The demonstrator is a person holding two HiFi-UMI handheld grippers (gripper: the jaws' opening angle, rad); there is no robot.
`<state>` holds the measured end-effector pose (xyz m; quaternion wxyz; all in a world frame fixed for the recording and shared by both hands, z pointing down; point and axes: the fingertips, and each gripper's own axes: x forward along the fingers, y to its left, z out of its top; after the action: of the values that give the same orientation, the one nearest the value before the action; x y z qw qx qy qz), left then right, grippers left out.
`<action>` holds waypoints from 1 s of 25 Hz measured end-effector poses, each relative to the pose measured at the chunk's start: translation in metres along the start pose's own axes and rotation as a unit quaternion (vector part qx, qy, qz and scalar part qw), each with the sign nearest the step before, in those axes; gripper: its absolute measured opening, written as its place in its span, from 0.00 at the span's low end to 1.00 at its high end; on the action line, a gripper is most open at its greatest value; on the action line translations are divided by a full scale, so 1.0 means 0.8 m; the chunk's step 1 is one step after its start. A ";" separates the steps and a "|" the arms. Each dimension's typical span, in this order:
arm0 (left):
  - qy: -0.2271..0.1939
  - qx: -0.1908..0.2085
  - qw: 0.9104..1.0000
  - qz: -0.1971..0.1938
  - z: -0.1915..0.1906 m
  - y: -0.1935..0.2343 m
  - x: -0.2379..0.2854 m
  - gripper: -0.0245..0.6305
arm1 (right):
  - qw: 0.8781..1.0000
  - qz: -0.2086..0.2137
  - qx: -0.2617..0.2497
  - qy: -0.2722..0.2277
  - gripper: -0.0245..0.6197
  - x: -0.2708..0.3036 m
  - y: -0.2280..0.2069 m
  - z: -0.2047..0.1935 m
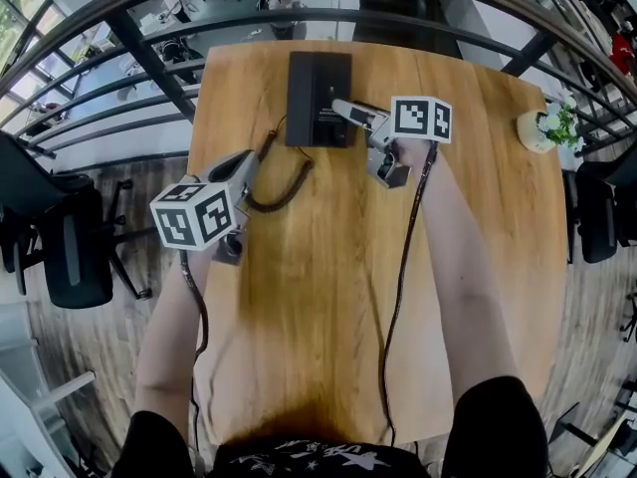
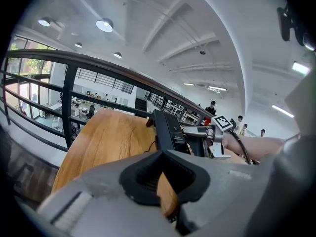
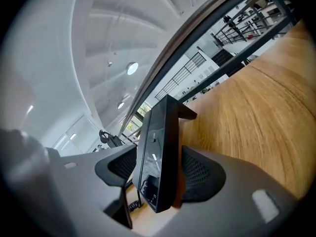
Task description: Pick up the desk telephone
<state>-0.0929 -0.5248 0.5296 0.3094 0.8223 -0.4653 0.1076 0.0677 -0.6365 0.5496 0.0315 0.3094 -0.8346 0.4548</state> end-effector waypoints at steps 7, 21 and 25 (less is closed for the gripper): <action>0.006 0.001 1.000 -0.004 -0.004 0.008 -0.007 0.04 | 0.996 0.022 -0.032 0.076 0.47 0.026 -0.001 -0.003; 0.029 -0.024 0.999 -0.013 -0.040 0.021 0.004 0.04 | 0.960 0.039 -0.195 0.195 0.59 0.065 0.003 -0.014; 0.030 -0.022 0.999 -0.017 -0.038 0.012 0.012 0.04 | 0.970 0.047 -0.178 0.157 0.54 0.060 0.008 -0.006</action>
<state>-0.0921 -0.5167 0.5618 0.3430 0.8194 -0.4443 0.1162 0.0240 -0.6537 0.5636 0.1956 0.1843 -0.9003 0.3424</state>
